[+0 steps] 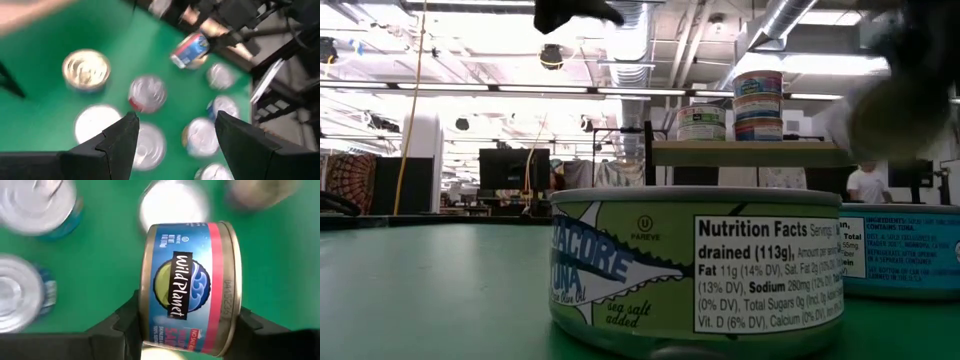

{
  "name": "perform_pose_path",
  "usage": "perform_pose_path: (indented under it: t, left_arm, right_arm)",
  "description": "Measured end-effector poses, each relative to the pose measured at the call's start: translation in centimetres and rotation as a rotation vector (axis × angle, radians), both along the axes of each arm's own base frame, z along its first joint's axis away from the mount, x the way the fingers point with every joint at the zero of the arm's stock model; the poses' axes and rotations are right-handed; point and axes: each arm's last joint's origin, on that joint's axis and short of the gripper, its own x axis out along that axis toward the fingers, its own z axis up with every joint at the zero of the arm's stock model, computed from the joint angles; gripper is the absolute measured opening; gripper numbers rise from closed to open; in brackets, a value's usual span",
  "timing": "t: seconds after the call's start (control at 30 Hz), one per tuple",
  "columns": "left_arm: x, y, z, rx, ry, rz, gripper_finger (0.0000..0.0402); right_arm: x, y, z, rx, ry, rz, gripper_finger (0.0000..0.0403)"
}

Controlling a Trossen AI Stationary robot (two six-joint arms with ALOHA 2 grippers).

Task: Stack canned seafood by type on shelf
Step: Stack the pink tuna can on top of the pink tuna can

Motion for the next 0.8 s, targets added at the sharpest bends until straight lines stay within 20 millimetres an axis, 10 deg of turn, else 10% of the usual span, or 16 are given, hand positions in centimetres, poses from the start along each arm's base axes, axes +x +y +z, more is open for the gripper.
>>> perform_pose_path:
  t: [0.37,0.8]
  left_arm:
    - [3.0,-0.8,2.6,0.081,-0.425,-0.091,0.0252]
    - [1.4,-4.1,2.7,0.123,-0.389,-0.072,0.0251]
  right_arm:
    - [2.5,-6.2,9.8,-0.713,-0.12,0.054,0.0232]
    - [3.9,-14.8,14.0,-0.866,0.014,-0.104,0.0235]
